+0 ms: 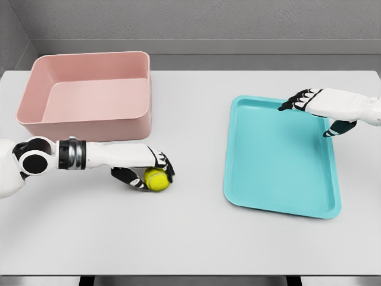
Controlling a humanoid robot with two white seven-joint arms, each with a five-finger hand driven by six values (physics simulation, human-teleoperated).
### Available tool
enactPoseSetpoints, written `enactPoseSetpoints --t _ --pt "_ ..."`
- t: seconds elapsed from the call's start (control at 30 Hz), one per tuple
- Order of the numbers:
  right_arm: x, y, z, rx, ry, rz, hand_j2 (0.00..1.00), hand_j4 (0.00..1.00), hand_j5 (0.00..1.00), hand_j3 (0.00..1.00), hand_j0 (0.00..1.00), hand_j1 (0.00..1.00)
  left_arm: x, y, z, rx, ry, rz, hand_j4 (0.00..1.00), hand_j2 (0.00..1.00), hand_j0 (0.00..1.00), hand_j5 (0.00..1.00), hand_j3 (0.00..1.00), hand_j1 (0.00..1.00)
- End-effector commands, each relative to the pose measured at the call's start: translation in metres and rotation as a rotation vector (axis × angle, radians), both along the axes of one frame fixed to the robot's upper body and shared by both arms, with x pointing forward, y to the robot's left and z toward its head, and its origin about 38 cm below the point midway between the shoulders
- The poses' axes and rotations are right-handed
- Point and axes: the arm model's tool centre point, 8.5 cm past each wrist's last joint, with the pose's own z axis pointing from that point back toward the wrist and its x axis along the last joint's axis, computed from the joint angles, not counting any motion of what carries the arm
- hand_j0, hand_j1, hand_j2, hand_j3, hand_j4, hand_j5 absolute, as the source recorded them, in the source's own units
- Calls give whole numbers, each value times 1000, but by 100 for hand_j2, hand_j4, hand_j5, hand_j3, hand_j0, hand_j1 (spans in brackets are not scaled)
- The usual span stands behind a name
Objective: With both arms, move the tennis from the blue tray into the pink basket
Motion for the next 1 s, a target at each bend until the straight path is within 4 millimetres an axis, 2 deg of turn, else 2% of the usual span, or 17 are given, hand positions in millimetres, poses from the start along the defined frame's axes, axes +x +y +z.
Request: enactPoseSetpoints --t 0.0,0.03,0.2,0.5,0.97 --pt "0 -1 1 4 1 -4 100 100 100 100 100 100 0 0 0 -4 2 3 54 54 54 54 54 54" --pt "0 -1 1 4 1 -4 100 100 100 100 100 100 0 0 0 -4 2 3 51 51 51 51 51 51" --pt "0 0 0 6 0 -3 100 100 100 100 100 100 0 0 1 -7 1 3 51 51 51 51 51 51" --pt "0 0 0 5 1 -3 100 100 100 100 100 100 7 2 16 -22 -31 12 51 51 51 51 51 51" --pt "0 0 1 7 -1 -3 100 100 100 100 100 100 29 7 62 -108 -140 68 51 51 51 51 51 51"
